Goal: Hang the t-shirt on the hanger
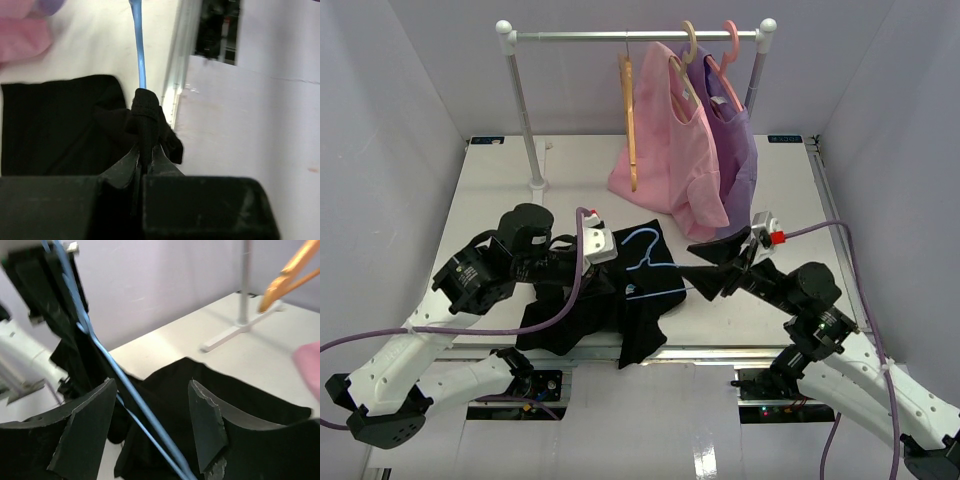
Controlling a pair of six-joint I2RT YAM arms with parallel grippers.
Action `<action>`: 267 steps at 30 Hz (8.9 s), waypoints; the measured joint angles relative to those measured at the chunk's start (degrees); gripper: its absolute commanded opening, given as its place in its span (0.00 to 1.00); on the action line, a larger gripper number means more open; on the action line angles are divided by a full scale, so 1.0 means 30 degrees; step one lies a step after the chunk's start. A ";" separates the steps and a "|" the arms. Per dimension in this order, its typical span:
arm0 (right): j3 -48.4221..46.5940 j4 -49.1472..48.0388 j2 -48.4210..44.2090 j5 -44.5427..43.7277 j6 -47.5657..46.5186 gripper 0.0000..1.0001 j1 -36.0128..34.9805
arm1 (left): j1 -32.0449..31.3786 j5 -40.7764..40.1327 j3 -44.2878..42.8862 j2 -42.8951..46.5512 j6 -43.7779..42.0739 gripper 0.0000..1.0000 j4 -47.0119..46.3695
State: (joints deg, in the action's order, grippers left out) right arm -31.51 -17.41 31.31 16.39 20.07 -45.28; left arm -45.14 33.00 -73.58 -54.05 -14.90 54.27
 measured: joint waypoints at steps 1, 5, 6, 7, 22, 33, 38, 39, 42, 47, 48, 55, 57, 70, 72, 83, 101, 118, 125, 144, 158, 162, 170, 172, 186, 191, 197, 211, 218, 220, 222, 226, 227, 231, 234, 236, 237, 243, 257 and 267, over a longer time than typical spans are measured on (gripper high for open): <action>-0.0695 0.0692 0.0027 -0.0873 -0.0073 0.65 0.0001 | -0.0010 -0.0908 0.0278 0.0127 0.0543 0.00 -0.0287; -0.2606 0.2338 0.0240 -0.3096 -0.0187 0.57 0.0015 | -0.0003 -0.3662 0.1607 0.0793 0.2337 0.00 -0.1388; -0.2896 0.2542 0.0419 -0.3354 -0.0185 0.54 0.0015 | -0.0003 -0.4163 0.1999 0.1067 0.2723 0.00 -0.1717; -0.3104 0.2697 0.0627 -0.3566 -0.0180 0.53 0.0015 | -0.0003 -0.4593 0.2381 0.1372 0.3071 0.00 -0.2041; -0.3190 0.2969 0.6314 -0.4249 0.0614 0.27 -0.3311 | -0.0003 -0.8185 0.6516 0.7208 0.7655 0.00 -0.7745; -0.2486 -0.0147 0.8922 -0.7205 -0.0345 0.25 -0.8213 | -0.0003 -0.8519 0.7882 0.7683 0.8344 0.00 -0.8395; -0.2315 -0.1242 1.0241 -0.8151 -0.0509 0.26 -0.8530 | -0.0003 -0.8297 0.7882 0.7835 0.8575 0.00 -0.8605; -0.2315 -0.1351 1.0629 -0.8311 -0.0557 0.26 -0.8544 | -0.0003 -0.8224 0.7882 0.7835 0.8638 0.00 -0.8626; -0.2315 -0.1499 1.1543 -0.8521 -0.0662 0.26 -0.8546 | -0.0003 -0.8092 0.7882 0.7835 0.8756 0.00 -0.8658; -0.2315 -0.1878 1.2264 -0.8696 -0.0742 0.27 -0.8591 | -0.0003 -0.7975 0.7882 0.7887 0.8827 0.00 -0.8666; -0.2315 -0.1933 1.2327 -0.8759 -0.0753 0.28 -0.8597 | -0.0003 -0.7966 0.7882 0.7922 0.8841 0.00 -0.8666; -0.2315 -0.2271 1.2984 -0.8923 -0.0813 0.34 -0.8597 | -0.0003 -0.7819 0.7877 0.8218 0.8860 0.00 -0.8668; -0.2323 -0.2339 1.3218 -0.8911 -0.0835 0.35 -0.8597 | -0.0003 -0.7776 0.7867 0.8213 0.8866 0.00 -0.8666; -0.2322 -0.3272 1.4198 -0.7869 -0.0694 0.44 -0.8754 | -0.0003 -0.7637 0.7867 0.8213 0.8767 0.00 -0.8715; -0.2315 -0.3406 1.4405 -0.7749 -0.0594 0.25 -0.8790 | -0.0003 -0.7637 0.7867 0.8213 0.8715 0.00 -0.8747; -0.1623 -0.1835 1.3095 -1.2102 0.0323 0.08 -0.8738 | -0.0003 -0.7651 0.7867 0.8252 0.8178 0.00 -0.8524; -0.2088 0.4195 0.5784 -1.4284 0.1318 0.08 -0.1816 | -0.0003 -0.5402 0.7867 0.9033 0.4690 0.00 -0.5224; -0.5936 0.8315 0.5945 -0.8461 -0.1925 0.08 -0.0065 | -0.0003 -0.5085 0.7829 0.6932 0.3089 0.00 -0.5242; -0.8471 1.0424 0.6233 -0.1632 -0.4009 0.11 -0.1150 | -0.0003 -0.3717 0.7870 0.5567 0.3127 0.00 -0.5389; -1.5585 1.4185 1.0985 0.6434 -0.9878 0.64 -0.1495 | -0.0003 0.1974 0.8414 0.6334 0.3936 0.00 -0.6376; -1.5544 1.3676 1.2770 0.6138 -1.0761 0.65 -0.4476 | -0.0159 0.3300 0.8414 0.5875 0.4107 0.00 -0.6977; -1.5171 1.3499 1.2315 0.4280 -1.0653 0.67 -0.4574 | -0.0144 0.3142 0.8414 0.6025 0.4133 0.00 -0.7091; -1.5065 1.3968 1.1001 0.1324 -1.0614 0.68 -0.4510 | -0.0120 0.2742 0.8414 0.6667 0.4302 0.00 -0.7260; -1.5065 1.4393 1.0671 0.1332 -1.0897 0.68 -0.4456 | -0.0120 0.2715 0.8414 0.6770 0.4323 0.00 -0.7258; -1.6303 1.7320 1.0558 0.4292 -1.2341 0.68 -0.4428 | -0.0120 0.2757 0.8414 0.6530 0.4413 0.00 -0.7350; -1.6296 1.6239 1.1433 0.6031 -1.1994 0.65 -0.4587 | -0.0120 0.2811 0.8418 0.5836 0.4530 0.00 -0.7698; -1.4948 1.3670 1.1399 0.6744 -1.1050 0.08 -0.4781 | -0.0120 0.2862 0.8443 0.5381 0.4646 0.01 -0.7998; -1.4475 1.5074 0.9901 0.3046 -1.0401 0.08 -0.4708 | -0.0105 -0.3508 0.3879 0.5948 0.4983 0.47 -0.4717; -1.6727 1.6856 1.0372 0.1500 -1.0153 0.08 -0.4626 | -0.0102 -0.7226 0.2852 0.6097 0.5123 0.48 -0.2823; -1.7927 1.7163 1.0956 0.0976 -0.9882 0.08 -0.4626 | -0.0105 -0.7362 0.3217 0.6249 0.5123 0.48 -0.2530; -1.9236 1.7536 1.1607 0.0456 -0.9680 0.08 -0.4626 | -0.0105 -0.7639 0.3750 0.6576 0.5147 0.49 -0.2232; -2.0820 1.8008 1.2365 -0.0344 -0.9277 0.08 -0.4626 | -0.0105 -0.8133 0.4459 0.7070 0.5285 0.52 -0.1824; -2.0998 1.8131 1.2457 -0.0514 -0.9196 0.08 -0.4626 | -0.0105 -0.8179 0.4588 0.7135 0.5332 0.53 -0.1801; -2.1317 1.8468 1.2734 -0.1055 -0.8844 0.08 -0.4626 | -0.0105 -0.8254 0.4908 0.7192 0.5590 0.54 -0.1804; -2.1427 1.8666 1.2932 -0.1353 -0.8676 0.08 -0.4626 | -0.0105 -0.8390 0.5020 0.7134 0.5780 0.55 -0.1869; -2.1435 1.8727 1.3003 -0.1480 -0.8588 0.08 -0.4626 | -0.0105 -0.8470 0.5076 0.6973 0.5887 0.55 -0.2030; -2.1440 1.8754 1.3025 -0.1545 -0.8544 0.08 -0.4626 | -0.0105 -0.8503 0.5120 0.6847 0.5931 0.52 -0.2128; -2.1440 1.8824 1.3026 -0.2048 -0.8365 0.08 -0.4626 | -0.0101 -0.8628 0.5361 0.5704 0.6173 0.00 -0.2333; -1.9896 1.8809 1.2049 -0.3132 -0.8867 0.08 -0.4626 | -0.0105 -1.0892 0.2974 0.4813 0.6555 0.00 -0.1852; -1.9862 1.8884 1.1917 -0.2782 -0.9440 0.08 -0.4626 | -0.0105 -1.4248 0.1325 0.3330 0.6773 0.00 -0.0891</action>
State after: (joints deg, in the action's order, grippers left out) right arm -91.10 39.24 67.06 8.04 -8.25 -59.16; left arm -45.45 -9.75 -69.60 -44.06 5.42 51.60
